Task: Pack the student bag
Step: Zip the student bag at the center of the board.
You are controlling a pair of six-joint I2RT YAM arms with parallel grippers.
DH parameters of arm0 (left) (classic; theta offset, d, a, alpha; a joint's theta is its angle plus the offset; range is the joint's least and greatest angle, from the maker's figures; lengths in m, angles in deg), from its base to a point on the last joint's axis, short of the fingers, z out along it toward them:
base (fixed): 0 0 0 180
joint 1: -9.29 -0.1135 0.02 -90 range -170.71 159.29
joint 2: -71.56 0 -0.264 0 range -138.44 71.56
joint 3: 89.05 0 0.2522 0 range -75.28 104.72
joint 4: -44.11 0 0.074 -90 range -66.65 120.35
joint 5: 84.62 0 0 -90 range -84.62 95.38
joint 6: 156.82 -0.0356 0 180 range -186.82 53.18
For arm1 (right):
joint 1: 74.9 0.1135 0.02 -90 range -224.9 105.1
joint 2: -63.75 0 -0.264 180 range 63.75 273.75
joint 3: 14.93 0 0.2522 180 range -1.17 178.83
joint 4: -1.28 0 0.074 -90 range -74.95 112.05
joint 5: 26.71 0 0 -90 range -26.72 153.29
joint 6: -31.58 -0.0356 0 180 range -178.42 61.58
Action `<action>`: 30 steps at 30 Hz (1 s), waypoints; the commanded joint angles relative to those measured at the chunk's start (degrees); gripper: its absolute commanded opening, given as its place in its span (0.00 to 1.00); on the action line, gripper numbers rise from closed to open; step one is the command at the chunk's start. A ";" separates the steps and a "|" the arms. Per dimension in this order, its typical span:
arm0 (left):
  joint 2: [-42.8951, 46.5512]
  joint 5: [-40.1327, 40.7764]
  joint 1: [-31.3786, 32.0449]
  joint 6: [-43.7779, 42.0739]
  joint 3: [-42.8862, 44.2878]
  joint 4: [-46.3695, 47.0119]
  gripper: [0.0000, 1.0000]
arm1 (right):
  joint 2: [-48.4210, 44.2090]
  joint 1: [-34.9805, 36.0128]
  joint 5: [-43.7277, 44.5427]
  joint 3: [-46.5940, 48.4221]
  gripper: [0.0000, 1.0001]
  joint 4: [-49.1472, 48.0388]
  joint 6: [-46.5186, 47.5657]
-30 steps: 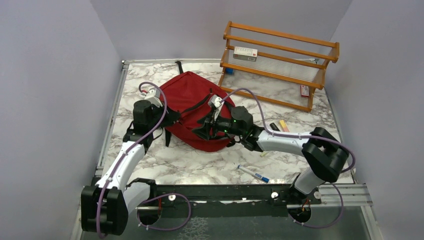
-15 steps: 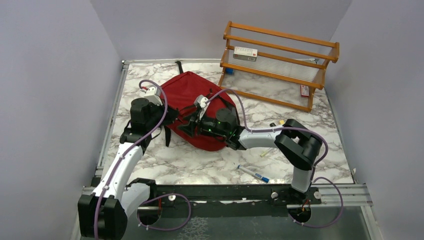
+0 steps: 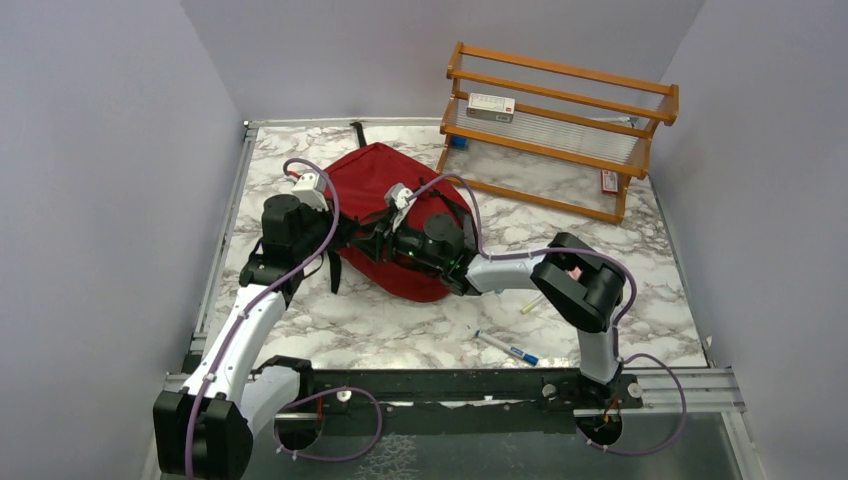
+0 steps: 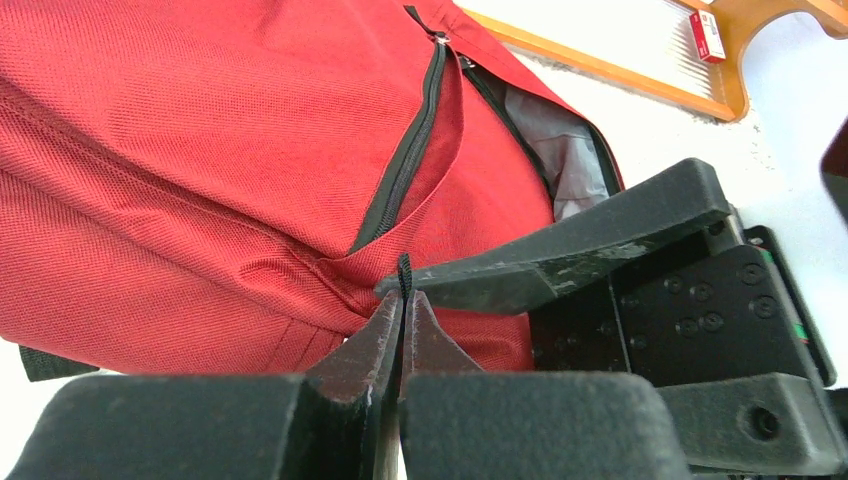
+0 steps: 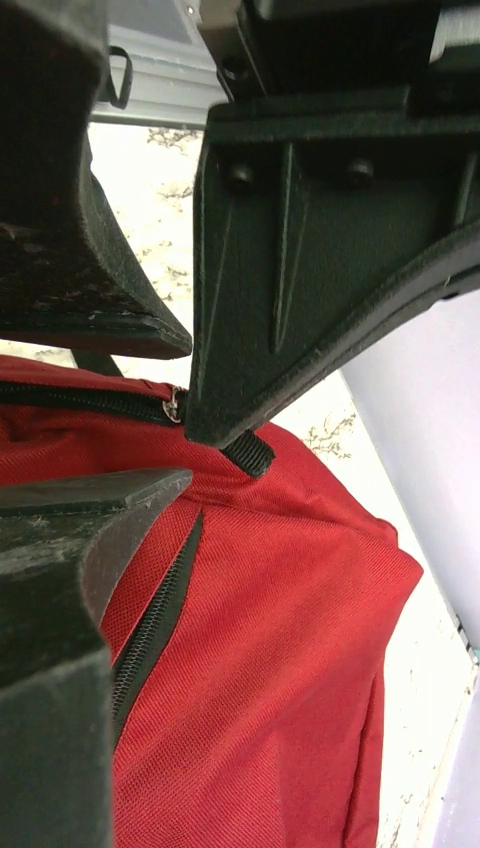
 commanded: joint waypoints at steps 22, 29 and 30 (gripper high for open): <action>2.17 1.97 0.65 -0.74 1.91 -0.11 0.00 | 7.10 0.28 9.40 1.60 0.20 -18.14 -5.76; 2.10 4.05 0.65 -0.39 2.16 -0.63 0.12 | 6.39 0.28 10.07 -0.36 0.01 -19.14 -5.44; 2.09 4.39 0.65 0.01 2.22 -0.67 0.21 | 6.18 0.28 10.14 -0.67 0.01 -19.19 -5.43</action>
